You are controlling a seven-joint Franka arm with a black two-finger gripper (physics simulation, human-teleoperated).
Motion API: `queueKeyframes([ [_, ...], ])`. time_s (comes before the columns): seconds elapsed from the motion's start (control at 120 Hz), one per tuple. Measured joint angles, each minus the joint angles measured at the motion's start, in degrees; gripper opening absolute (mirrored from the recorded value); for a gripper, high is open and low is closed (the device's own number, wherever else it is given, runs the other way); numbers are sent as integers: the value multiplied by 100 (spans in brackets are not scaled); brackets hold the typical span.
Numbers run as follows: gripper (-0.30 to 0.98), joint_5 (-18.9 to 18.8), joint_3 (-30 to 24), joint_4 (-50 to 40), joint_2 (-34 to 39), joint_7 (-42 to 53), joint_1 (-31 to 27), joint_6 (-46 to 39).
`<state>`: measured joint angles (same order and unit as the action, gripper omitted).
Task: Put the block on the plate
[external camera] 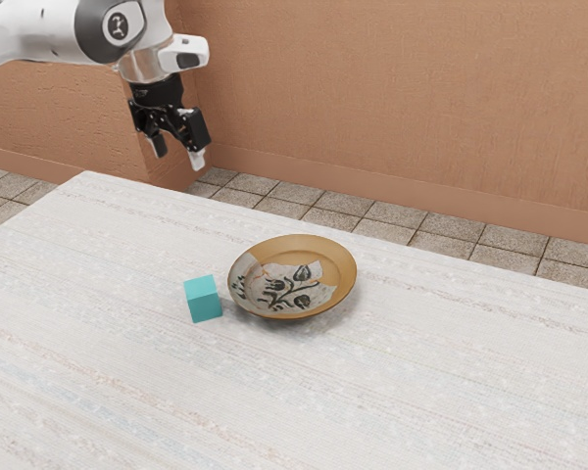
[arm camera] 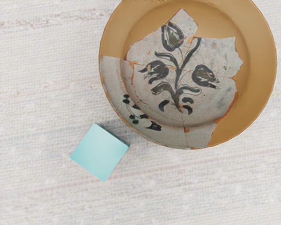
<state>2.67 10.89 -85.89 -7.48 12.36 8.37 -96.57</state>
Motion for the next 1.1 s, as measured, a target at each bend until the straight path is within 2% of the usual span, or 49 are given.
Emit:
queueKeyframes([
  [0.208, 69, -5, 1, -18, 4, 179, 1, -26],
  [0.467, 69, -31, 6, -1041, 59, 449, -43, -78],
  [0.733, 69, -193, 8, -2090, -2, 1972, -87, -1298],
  [1.1, 69, -138, 18, -1652, -1401, 3697, -420, -2085],
])
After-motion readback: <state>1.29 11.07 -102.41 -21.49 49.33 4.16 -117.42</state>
